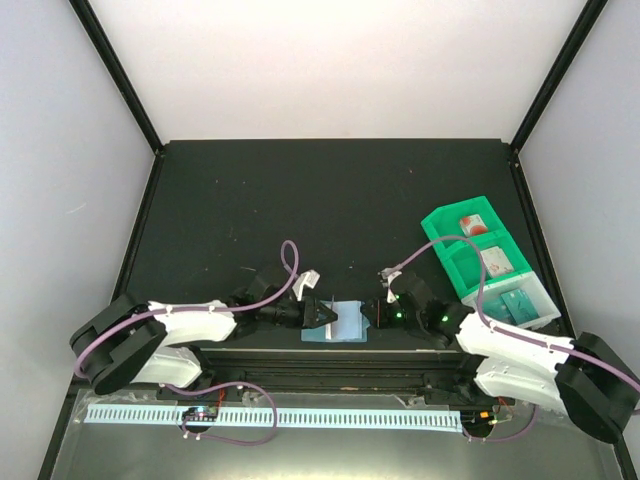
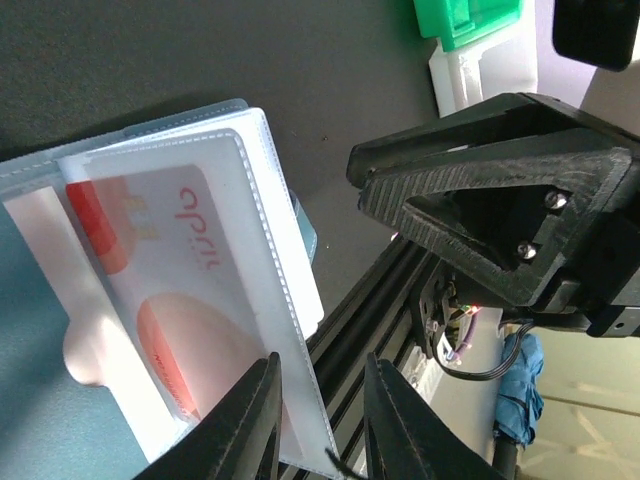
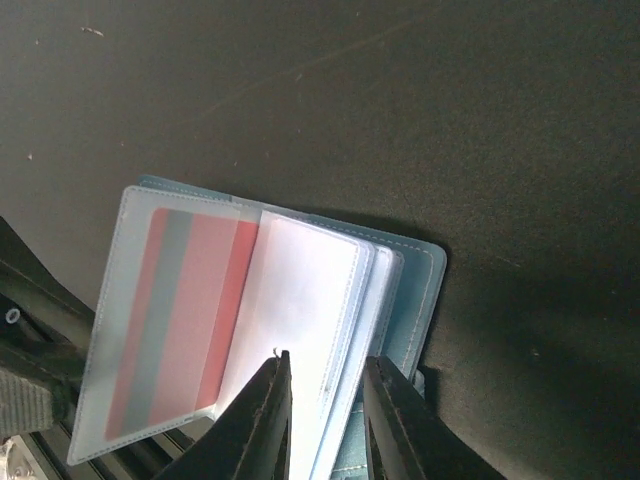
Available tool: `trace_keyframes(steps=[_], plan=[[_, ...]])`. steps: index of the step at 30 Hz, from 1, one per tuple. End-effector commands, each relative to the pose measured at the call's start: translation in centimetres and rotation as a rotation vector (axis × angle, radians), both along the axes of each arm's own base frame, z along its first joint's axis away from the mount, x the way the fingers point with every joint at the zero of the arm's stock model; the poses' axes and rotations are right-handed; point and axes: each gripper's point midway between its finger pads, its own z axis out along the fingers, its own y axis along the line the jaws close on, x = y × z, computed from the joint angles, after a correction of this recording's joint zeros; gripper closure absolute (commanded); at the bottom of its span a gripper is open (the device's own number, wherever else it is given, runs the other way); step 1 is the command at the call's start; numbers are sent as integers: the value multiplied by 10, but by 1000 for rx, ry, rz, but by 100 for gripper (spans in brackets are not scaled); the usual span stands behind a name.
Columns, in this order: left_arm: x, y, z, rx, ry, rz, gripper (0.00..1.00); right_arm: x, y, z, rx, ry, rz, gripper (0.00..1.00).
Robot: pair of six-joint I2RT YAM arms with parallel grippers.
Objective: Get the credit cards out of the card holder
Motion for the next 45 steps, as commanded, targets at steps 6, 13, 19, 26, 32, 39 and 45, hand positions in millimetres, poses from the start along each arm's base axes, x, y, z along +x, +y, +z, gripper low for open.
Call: trace_keyframes(steps=[6,13,19,26,32,39,45], plan=[[4,-21,21,-77,-45,-23,73,3,-12,7,-3,-41,-58,78],[4,-20,21,-78,-51,-20,73,4,-14,8,-3,-44,-68,79],[4,-19,20,-74,-62,-18,71,3,-13,11,8,-47,-65,80],[7,-10,10,-6,-88,6,66,-1,-1,23,60,-43,-14,80],[13,4,-8,82,-109,59,58,-6,12,16,87,10,37,80],[13,13,-21,120,-106,74,54,-10,28,17,117,45,89,81],[13,19,-32,139,-84,103,53,-10,35,10,98,71,103,81]])
